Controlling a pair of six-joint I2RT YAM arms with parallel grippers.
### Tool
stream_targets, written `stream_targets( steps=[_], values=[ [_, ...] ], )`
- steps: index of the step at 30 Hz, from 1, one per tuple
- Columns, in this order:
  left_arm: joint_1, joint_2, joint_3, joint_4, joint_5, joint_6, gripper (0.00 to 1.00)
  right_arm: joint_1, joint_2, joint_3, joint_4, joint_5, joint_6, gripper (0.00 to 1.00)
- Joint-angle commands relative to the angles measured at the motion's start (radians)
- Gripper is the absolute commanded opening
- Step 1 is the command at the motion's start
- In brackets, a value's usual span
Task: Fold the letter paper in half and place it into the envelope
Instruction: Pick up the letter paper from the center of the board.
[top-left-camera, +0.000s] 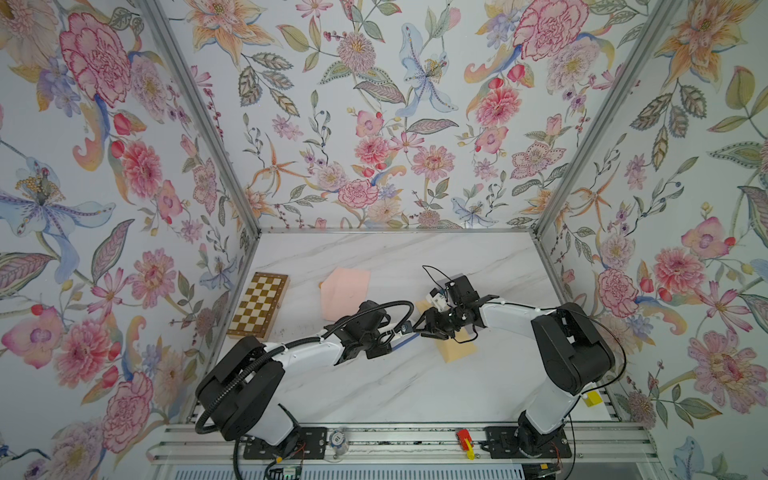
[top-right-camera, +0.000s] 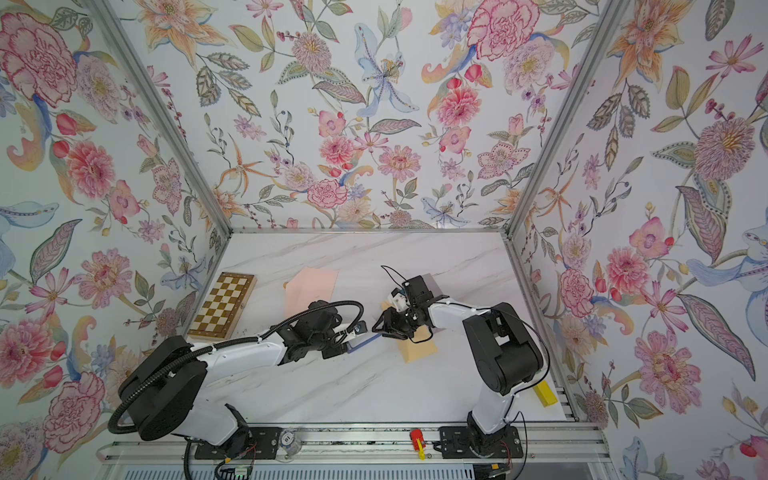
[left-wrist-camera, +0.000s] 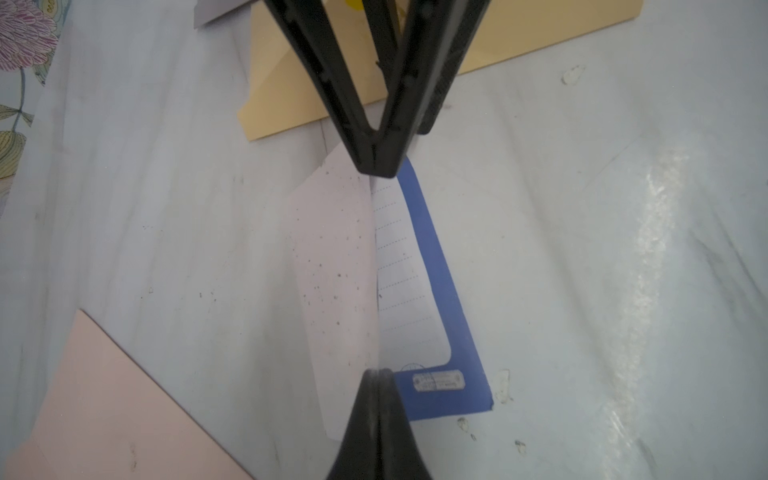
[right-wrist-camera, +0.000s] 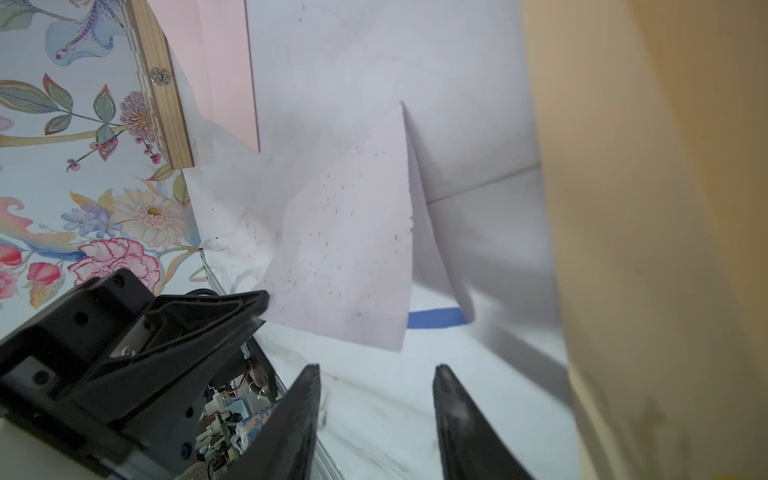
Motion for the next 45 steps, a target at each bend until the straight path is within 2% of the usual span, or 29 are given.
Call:
stream_targets(
  steps=[1,17,28,30,32,35,39,41,45],
  values=[
    [0.006,-0.002,-0.004,0.009,-0.011,-0.014,0.0,0.011,0.024,-0.009,0.079,-0.034,0.052,0.47],
    [0.004,-0.031,-0.026,0.028,0.014,0.0,0.0,0.002,0.082,0.006,0.168,-0.037,0.107,0.46],
    [0.003,-0.02,-0.021,0.02,0.014,0.005,0.0,-0.001,0.11,0.021,0.202,-0.031,0.123,0.31],
    [0.003,-0.018,-0.02,0.02,0.013,0.005,0.09,-0.001,0.114,0.016,0.22,-0.037,0.128,0.27],
    [0.002,-0.018,-0.019,0.02,0.013,0.004,0.12,-0.001,0.115,0.015,0.228,-0.033,0.128,0.22],
    [0.003,-0.021,-0.022,0.023,0.014,0.009,0.31,-0.003,0.115,0.009,0.242,-0.028,0.121,0.12],
    [0.003,-0.039,-0.031,0.028,0.008,0.005,0.33,0.0,0.112,0.0,0.291,-0.019,0.106,0.02],
    [0.002,-0.054,-0.032,0.027,0.009,0.003,0.37,0.005,0.105,-0.012,0.332,-0.008,0.09,0.0],
    [0.012,-0.12,-0.044,0.03,0.019,-0.009,0.38,0.029,0.077,-0.03,0.363,0.064,-0.02,0.0]
  ],
)
